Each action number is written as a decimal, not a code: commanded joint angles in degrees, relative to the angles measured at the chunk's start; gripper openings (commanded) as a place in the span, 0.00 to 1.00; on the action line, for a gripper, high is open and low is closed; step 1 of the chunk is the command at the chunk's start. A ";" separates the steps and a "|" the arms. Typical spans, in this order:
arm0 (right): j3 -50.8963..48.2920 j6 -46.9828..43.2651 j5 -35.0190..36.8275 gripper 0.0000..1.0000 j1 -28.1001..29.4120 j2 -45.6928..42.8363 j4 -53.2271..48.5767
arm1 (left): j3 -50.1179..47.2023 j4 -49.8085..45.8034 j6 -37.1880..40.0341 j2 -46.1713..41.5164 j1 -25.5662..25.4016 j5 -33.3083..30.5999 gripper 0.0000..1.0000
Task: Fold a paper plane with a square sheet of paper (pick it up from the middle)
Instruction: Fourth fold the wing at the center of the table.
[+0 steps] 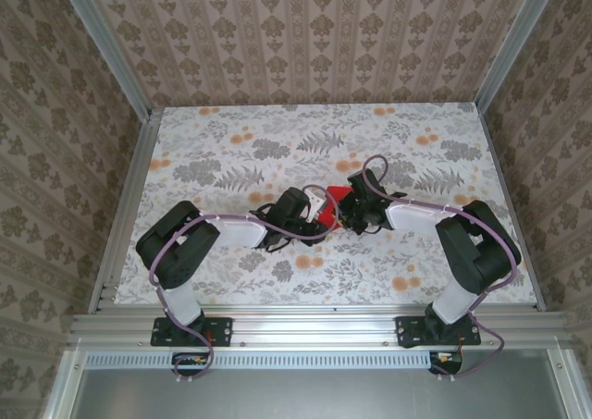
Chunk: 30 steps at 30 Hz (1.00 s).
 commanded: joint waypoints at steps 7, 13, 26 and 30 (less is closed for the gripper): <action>-2.52 -4.01 -2.72 0.41 -1.97 -3.07 2.26 | 2.12 -0.20 0.15 1.52 -0.34 0.67 0.17; -5.32 -13.26 -6.16 0.46 -4.47 -6.62 7.37 | 2.17 0.09 -1.25 2.09 0.35 3.36 0.12; -8.98 -30.50 -14.92 0.39 -8.41 -3.11 18.18 | 1.29 5.53 -7.11 4.21 4.13 14.58 0.06; -8.00 -32.28 -17.37 0.33 -8.54 0.09 19.14 | 1.04 7.11 -8.87 5.40 5.15 17.80 0.05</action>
